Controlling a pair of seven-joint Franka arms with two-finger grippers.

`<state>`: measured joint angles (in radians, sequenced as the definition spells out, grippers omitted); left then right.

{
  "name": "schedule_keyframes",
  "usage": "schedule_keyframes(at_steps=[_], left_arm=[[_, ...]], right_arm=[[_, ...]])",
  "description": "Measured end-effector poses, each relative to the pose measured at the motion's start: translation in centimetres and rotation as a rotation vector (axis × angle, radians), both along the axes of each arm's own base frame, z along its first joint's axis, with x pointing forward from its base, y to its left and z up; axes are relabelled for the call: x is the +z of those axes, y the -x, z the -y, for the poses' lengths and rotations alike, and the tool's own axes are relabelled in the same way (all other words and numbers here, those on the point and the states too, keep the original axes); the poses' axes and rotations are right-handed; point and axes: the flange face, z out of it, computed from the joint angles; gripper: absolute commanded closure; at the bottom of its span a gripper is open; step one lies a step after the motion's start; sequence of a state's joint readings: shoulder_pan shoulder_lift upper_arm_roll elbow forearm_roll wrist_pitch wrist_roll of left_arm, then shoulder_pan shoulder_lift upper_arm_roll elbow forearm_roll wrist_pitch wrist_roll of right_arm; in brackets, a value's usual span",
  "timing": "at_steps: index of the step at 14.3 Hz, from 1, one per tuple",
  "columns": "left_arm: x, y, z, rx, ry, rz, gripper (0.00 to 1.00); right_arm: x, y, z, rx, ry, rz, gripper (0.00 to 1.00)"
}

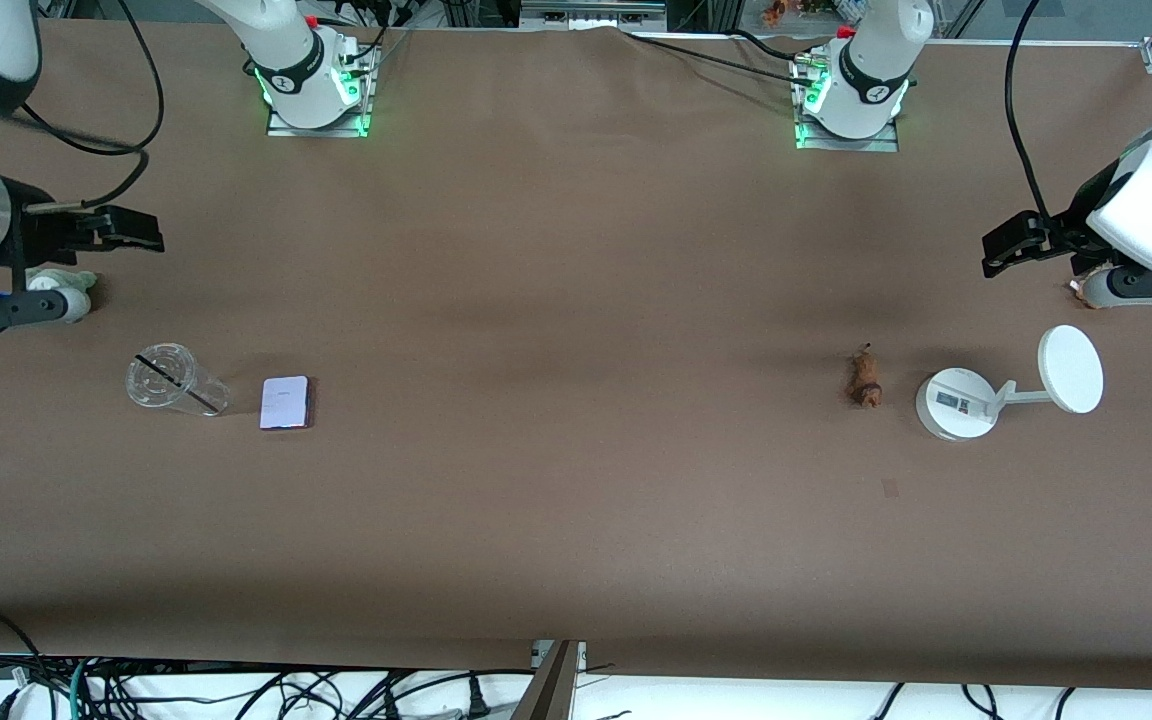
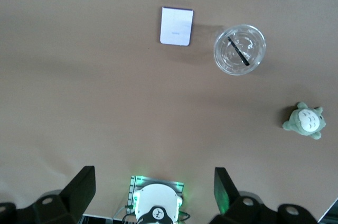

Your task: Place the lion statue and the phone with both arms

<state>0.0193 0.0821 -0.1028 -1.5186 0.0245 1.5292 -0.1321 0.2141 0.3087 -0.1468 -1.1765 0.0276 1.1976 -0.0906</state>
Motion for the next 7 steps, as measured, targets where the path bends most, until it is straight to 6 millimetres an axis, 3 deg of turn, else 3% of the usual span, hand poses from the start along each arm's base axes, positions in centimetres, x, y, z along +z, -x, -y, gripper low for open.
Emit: schedule_keyframes(at_steps=[3,7], left_arm=[[0.0,0.0,0.0,0.000,0.000,0.000,0.00],[0.0,0.0,0.0,0.000,0.000,0.000,0.00]], right_arm=[[-0.5,1.7,0.1,-0.002,-0.010,0.049,0.01],[-1.4,4.0,3.5,-0.039,-0.031,0.091,0.00]])
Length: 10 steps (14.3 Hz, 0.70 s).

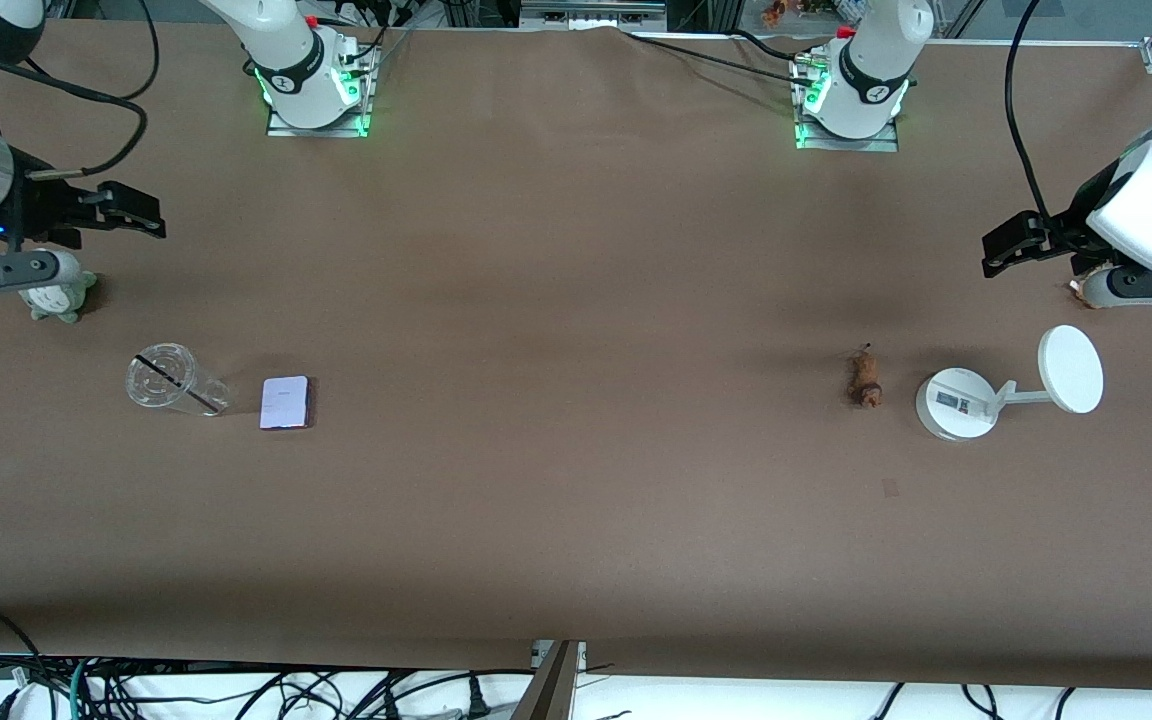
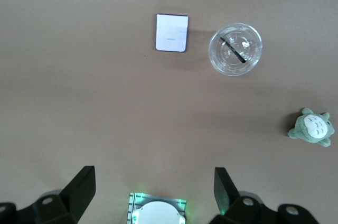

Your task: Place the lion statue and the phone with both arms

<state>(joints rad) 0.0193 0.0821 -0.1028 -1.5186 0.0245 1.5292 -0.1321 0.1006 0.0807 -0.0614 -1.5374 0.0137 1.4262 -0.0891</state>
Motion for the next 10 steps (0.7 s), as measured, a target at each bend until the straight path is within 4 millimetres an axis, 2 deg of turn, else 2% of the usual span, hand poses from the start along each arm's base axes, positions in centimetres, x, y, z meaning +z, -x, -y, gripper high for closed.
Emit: schedule_keyframes(at_steps=[5,10], left_arm=[[0.0,0.0,0.0,0.000,0.000,-0.001,0.00],[0.0,0.0,0.0,0.000,0.000,-0.001,0.00]], right_arm=[[1.4,2.5,1.0,-0.014,-0.009,0.079,0.00],[1.1,2.6,1.1,-0.015,-0.009,0.081,0.00]])
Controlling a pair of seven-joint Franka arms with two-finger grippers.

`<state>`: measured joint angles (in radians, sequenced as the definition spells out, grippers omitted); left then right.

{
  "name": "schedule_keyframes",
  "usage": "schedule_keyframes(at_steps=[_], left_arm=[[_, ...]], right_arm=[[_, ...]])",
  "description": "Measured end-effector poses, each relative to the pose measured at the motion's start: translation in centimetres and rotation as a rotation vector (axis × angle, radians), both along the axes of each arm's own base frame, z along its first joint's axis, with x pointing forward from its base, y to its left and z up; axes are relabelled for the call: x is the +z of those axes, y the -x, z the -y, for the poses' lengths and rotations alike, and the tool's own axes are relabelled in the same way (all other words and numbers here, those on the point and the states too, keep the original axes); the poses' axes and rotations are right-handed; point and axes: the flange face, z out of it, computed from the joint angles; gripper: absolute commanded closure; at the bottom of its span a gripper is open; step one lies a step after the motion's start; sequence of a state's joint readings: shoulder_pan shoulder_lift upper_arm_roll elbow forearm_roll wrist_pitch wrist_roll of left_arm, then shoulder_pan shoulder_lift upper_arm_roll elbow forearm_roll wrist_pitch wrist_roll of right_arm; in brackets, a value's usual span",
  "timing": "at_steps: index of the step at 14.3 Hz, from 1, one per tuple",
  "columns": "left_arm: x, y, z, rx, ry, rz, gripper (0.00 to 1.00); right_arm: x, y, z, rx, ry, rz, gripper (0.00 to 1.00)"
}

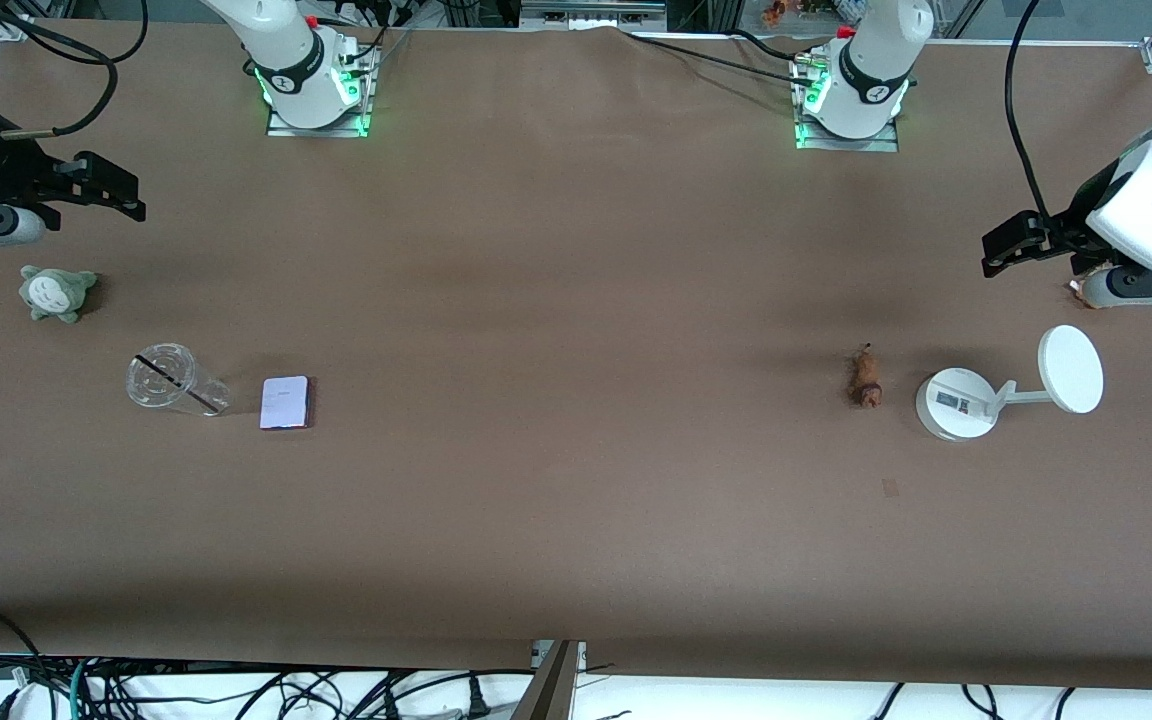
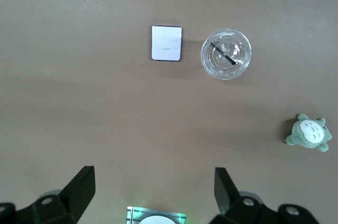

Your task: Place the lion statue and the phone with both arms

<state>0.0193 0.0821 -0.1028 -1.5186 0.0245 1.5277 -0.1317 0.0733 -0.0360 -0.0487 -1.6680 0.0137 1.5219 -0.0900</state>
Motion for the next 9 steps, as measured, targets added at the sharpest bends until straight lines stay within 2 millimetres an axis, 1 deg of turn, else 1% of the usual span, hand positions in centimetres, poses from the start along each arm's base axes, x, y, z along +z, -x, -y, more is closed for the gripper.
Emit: schedule_keyframes(at_steps=[9], left_arm=[[0.00,0.01,0.00,0.000,0.000,-0.001,0.00]], right_arm=[[-0.58,-0.43,-0.27,0.004,0.001,-0.008,0.00]])
